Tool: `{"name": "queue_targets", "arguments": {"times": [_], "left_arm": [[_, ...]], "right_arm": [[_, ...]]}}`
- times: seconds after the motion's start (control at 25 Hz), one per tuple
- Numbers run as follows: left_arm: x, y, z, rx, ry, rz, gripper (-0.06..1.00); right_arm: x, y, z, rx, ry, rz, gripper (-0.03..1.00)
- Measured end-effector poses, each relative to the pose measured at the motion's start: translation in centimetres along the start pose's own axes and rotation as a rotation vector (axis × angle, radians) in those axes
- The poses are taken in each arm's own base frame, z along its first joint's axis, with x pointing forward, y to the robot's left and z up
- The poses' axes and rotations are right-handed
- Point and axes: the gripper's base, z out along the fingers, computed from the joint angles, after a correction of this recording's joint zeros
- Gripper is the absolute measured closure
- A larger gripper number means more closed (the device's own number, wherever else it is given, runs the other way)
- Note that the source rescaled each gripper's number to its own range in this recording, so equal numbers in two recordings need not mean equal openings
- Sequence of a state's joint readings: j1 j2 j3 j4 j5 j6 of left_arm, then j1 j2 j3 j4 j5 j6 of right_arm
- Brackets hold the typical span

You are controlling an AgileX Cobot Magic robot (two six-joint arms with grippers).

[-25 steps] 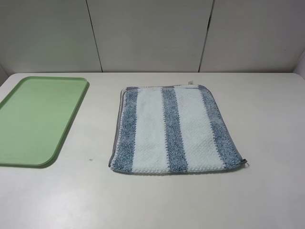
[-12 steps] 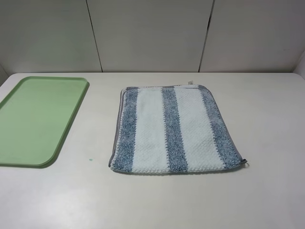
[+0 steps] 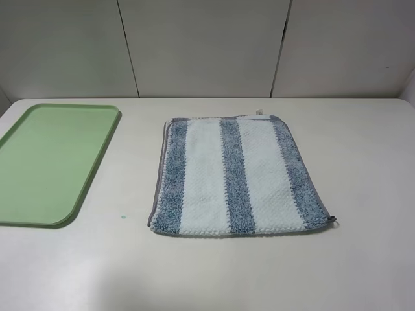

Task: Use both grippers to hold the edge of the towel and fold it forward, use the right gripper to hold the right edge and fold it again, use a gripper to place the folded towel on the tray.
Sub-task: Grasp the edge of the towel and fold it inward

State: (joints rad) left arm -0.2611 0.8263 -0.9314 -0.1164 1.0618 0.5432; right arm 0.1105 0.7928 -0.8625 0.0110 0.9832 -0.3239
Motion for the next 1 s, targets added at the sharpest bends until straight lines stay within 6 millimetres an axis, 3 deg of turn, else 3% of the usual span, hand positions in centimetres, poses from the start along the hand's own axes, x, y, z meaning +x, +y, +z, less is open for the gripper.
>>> {"name": "queue_targets", "arguments": {"times": [0.28, 0.64, 1.0], "left_arm": [[-2.8, -0.7, 4.6, 0.157, 0.127, 0.196, -0.04], [-4.5, -3.1, 9.3, 0.307, 0.241, 0.446, -0.03], [-6.0, -7.1, 14.3, 0.407, 0.304, 0.611, -0.03]], "right_arm": [[-2.7, 4.6, 4.1, -0.184, 0.076, -0.381, -0.03], [-3.3, 10.6, 8.0, -0.311, 0.159, -0.702, -0.03], [-3.2, 13.5, 12.0, -0.391, 0.197, -0.889, -0.03]]}}
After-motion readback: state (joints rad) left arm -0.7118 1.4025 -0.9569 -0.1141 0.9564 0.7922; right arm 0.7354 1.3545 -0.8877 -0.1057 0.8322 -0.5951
